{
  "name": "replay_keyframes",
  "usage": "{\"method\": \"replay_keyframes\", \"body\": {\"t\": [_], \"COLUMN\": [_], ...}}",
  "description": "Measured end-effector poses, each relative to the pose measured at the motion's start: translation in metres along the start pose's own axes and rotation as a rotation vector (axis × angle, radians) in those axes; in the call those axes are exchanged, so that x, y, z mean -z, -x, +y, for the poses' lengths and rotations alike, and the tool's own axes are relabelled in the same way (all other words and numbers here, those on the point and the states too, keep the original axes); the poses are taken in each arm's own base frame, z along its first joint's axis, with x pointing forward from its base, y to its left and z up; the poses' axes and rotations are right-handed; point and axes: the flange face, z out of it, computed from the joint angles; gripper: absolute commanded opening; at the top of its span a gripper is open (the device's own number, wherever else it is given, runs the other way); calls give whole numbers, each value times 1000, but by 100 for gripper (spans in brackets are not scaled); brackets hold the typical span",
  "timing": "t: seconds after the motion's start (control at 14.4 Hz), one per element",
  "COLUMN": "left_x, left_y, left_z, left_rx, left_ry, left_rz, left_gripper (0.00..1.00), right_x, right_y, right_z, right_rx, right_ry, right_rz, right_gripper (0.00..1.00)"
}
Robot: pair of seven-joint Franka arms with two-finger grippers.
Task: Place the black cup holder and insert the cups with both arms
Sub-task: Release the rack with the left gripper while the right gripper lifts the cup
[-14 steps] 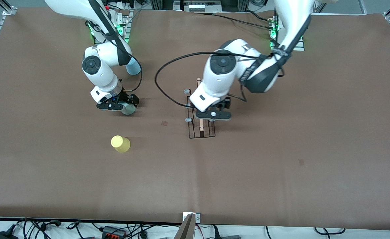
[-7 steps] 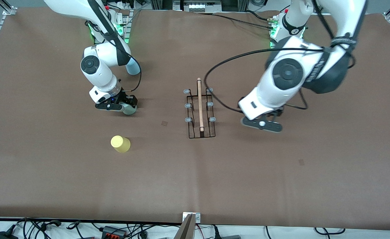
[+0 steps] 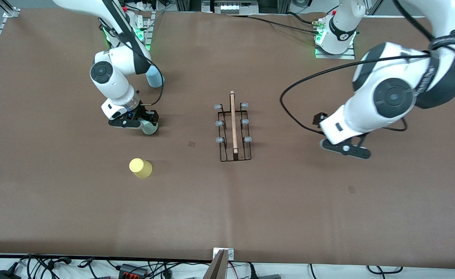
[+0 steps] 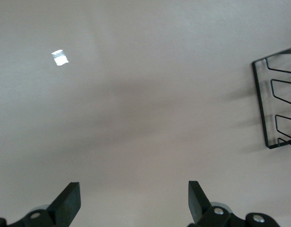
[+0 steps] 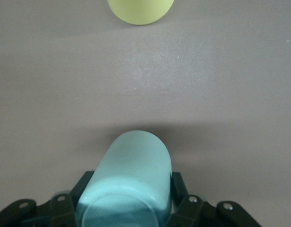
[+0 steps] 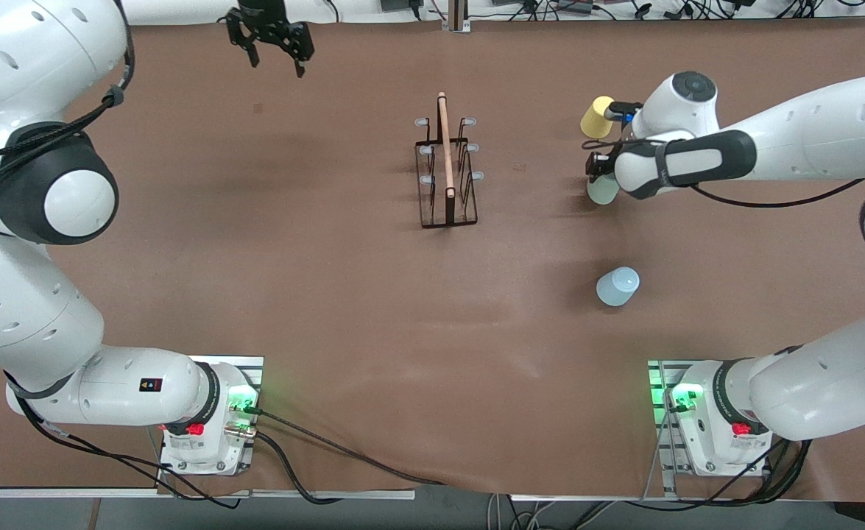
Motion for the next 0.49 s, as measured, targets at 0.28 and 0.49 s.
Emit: {"method": "replay_keyframes", "body": {"t": [0.28, 0.49], "left_x": [18, 40], "left_y": [4, 5], "left_z": [-48, -83], "left_rx": [66, 121], "left_ry": [12, 23], "left_rz": [33, 81], "left_gripper": [100, 100], "right_x": [105, 164], "right_y": [-25, -14], "right_z": [-37, -112], "right_rx": [-102, -247], "right_ry": [-10, -7], "right_rz": [-27, -2], "right_gripper": [5, 5]}}
